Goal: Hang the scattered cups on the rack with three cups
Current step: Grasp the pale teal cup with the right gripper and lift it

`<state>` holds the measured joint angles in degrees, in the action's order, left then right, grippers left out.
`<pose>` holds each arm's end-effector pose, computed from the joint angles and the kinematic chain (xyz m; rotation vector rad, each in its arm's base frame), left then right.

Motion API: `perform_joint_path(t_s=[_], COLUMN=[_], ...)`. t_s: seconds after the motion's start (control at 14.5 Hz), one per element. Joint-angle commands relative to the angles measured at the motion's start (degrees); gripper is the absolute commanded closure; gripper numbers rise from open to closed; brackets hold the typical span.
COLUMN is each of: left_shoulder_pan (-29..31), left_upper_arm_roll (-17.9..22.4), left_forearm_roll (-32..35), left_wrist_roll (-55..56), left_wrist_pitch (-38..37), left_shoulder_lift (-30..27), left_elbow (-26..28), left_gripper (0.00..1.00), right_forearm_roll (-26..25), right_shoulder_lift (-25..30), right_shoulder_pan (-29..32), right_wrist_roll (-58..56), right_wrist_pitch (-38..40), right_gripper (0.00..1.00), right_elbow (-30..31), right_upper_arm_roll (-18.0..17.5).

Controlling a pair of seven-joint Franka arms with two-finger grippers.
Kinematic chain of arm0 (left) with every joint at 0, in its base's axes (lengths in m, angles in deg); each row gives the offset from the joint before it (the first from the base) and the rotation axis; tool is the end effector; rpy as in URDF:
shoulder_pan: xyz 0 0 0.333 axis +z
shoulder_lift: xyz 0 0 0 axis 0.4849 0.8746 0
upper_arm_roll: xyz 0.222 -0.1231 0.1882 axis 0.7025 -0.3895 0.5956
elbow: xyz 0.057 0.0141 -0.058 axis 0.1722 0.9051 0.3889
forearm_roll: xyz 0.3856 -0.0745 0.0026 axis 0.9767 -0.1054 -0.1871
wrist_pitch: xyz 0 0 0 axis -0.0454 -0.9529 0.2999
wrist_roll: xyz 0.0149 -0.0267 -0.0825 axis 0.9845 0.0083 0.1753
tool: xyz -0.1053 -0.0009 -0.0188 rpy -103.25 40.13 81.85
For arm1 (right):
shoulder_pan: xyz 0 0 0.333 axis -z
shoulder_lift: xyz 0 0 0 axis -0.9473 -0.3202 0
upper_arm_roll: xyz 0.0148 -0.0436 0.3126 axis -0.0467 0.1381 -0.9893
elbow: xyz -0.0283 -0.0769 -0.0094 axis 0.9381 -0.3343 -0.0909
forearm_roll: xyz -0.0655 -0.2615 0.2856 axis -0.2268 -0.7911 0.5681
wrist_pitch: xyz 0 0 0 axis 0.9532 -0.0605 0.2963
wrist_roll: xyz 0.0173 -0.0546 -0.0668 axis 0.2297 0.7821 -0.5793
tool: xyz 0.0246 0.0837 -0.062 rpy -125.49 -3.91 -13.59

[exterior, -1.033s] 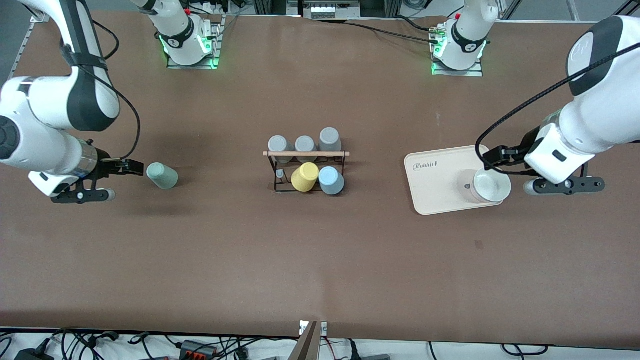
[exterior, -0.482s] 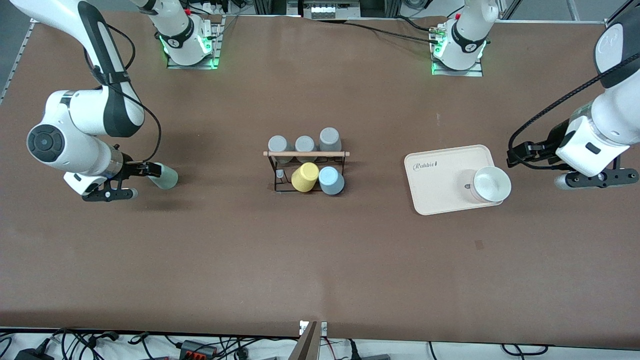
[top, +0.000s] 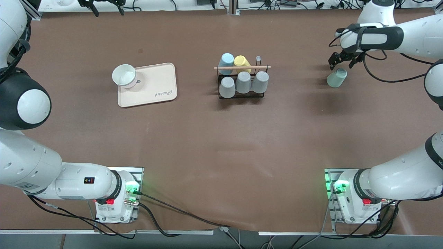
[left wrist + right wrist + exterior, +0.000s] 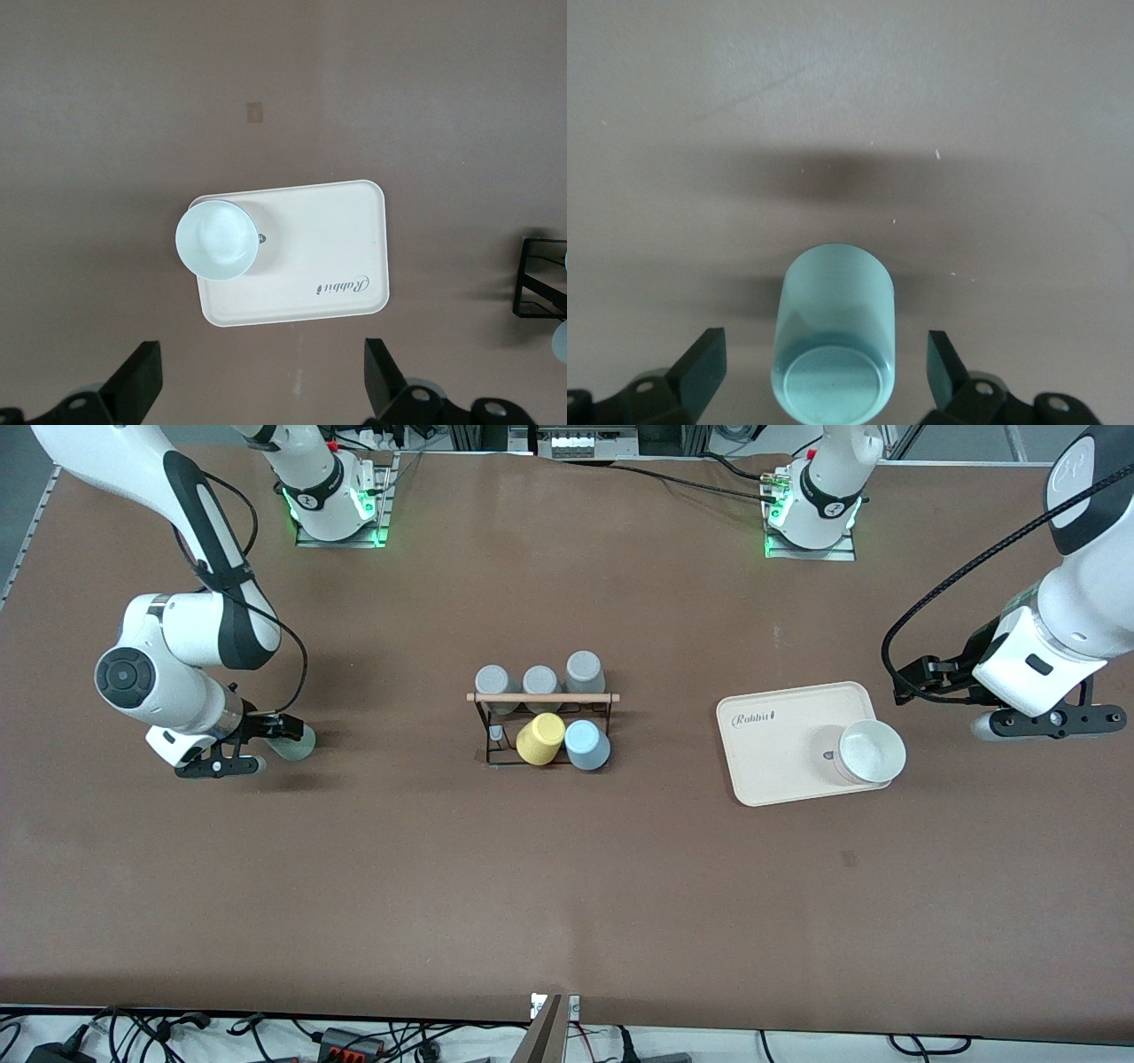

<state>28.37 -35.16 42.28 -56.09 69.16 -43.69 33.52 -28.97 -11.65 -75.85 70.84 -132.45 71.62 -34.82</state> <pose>0.6011 -0.0648 0.5648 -3.1244 -0.1062 0.1114 0.5688 0.0074 0.2424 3.0944 0.1259 -0.1897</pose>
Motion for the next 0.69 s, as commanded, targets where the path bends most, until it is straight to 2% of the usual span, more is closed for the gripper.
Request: perform_joint_path(t_s=[0.0,0.41,0.48,0.62], left_shoulder_pan=[0.02,-0.15,-0.15,-0.15], left_upper_arm_roll=[0.41,0.32,0.32,0.41], left_forearm_roll=[1.01,-0.57,-0.49,-0.40], left_wrist_roll=[-1.34,-1.43,-1.43,-2.30], left_wrist_pitch=[-0.36,2.11,2.11,1.76], left_shoulder_lift=[-1.23,-1.14,-0.97,-0.97], left_elbow=[0.18,0.18,0.09,0.27], left_gripper=[0.00,0.00,0.00,0.00], right_forearm_roll=[-0.15,-0.15,-0.15,-0.06], right_shoulder_lift=[0.08,-0.80,-0.80,-0.89], right_shoulder_pan=[0.14,0.49,0.40,0.49], right_wrist_roll=[0.27,-0.35,-0.43,-0.35], right_wrist_pitch=[-1.44,-1.10,-0.92,-0.83], right_gripper=[0.00,0.00,0.09,0.41], right_elbow=[1.54,1.90,1.81,1.81], right_upper_arm_roll=[-0.08,-0.08,-0.08,-0.08])
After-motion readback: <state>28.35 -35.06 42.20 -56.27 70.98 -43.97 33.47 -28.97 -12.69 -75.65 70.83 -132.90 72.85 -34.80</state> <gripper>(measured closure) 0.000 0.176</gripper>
